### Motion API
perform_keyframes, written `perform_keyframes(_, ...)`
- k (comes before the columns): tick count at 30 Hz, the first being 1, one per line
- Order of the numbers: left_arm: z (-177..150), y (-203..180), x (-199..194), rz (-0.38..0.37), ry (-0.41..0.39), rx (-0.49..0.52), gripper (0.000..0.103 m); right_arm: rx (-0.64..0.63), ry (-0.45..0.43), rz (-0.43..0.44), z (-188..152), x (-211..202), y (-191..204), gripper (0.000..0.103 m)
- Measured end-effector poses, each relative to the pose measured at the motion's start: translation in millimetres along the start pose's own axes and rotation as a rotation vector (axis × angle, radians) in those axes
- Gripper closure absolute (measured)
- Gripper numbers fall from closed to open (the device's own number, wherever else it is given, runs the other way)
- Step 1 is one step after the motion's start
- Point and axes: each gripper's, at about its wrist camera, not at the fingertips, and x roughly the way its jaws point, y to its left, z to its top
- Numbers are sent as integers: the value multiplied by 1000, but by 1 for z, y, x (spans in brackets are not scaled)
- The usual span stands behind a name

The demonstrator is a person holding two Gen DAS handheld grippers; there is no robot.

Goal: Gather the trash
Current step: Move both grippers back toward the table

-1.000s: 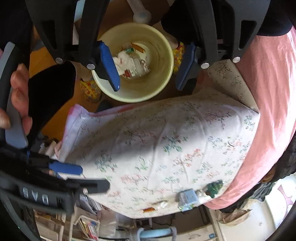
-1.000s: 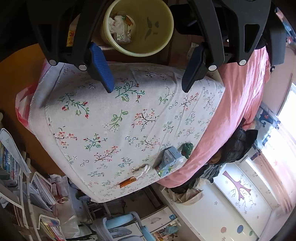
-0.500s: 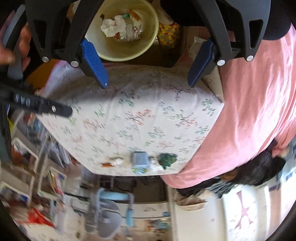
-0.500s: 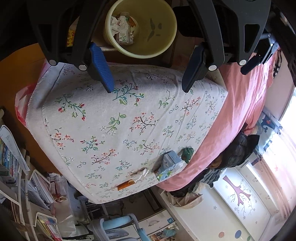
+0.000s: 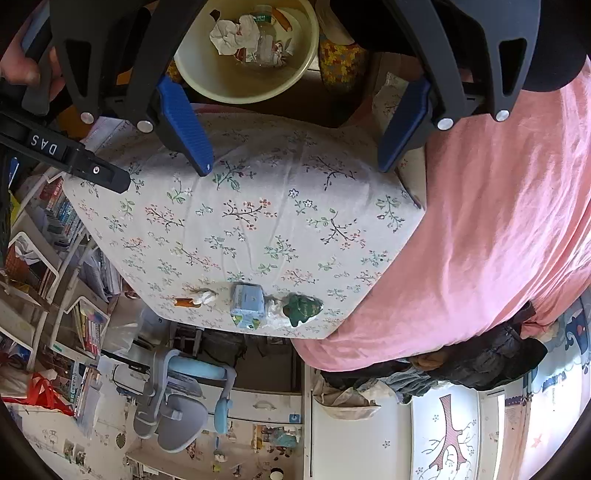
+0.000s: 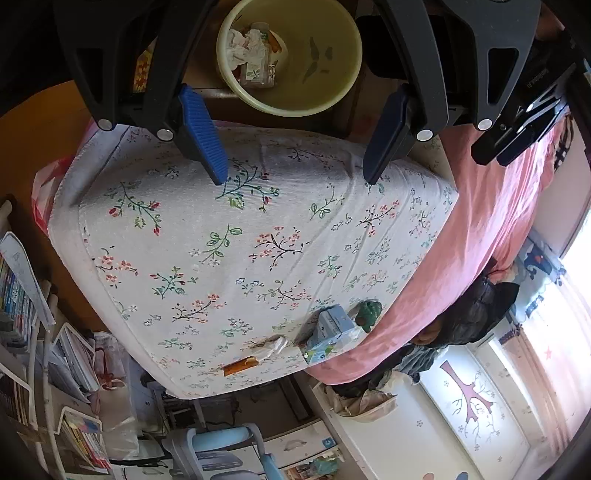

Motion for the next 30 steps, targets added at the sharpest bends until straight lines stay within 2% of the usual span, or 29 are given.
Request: perform_keyframes(30, 1, 0, 0, 7, -4, 4, 13, -20, 10, -5, -2, 4, 5, 31)
